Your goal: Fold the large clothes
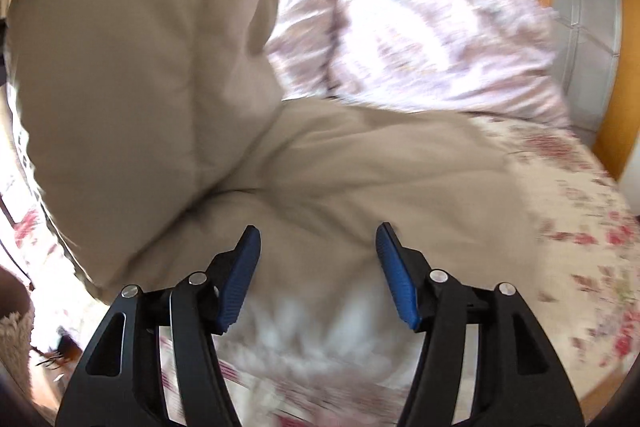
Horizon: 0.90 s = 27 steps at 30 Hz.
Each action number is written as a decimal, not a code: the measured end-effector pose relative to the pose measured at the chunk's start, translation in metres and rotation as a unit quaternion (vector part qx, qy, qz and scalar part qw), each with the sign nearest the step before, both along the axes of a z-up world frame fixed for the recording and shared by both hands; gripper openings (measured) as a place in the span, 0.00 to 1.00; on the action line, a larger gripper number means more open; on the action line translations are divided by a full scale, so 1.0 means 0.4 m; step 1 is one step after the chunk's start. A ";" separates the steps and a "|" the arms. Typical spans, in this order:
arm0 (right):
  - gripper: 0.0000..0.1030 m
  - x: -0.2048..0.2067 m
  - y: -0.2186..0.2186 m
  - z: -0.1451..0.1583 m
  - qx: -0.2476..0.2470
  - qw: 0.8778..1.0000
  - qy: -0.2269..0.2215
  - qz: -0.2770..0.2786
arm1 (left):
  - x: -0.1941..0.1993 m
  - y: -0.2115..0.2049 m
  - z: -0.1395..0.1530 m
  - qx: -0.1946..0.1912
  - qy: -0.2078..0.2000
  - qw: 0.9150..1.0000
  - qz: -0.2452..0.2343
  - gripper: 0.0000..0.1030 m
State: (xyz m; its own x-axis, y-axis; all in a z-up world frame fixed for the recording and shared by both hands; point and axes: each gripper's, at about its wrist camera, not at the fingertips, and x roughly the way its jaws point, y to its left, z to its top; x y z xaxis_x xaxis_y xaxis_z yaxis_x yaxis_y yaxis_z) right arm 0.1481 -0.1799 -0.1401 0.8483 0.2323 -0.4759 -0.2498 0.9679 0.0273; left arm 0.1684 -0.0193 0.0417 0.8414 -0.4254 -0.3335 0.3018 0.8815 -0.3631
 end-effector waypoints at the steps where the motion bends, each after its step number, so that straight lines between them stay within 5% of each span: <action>1: 0.59 -0.002 -0.030 -0.005 0.001 1.000 0.001 -0.015 | 0.006 -0.016 -0.006 0.002 0.004 1.000 -0.005 0.53; 20: 0.59 -0.019 -0.214 -0.091 0.070 0.995 0.030 -0.057 | 0.106 -0.351 -0.168 0.088 0.084 0.988 -0.096 0.58; 27: 0.60 -0.030 -0.233 -0.109 0.100 0.993 0.030 -0.050 | 0.170 -0.374 -0.203 0.072 0.118 0.985 -0.104 0.61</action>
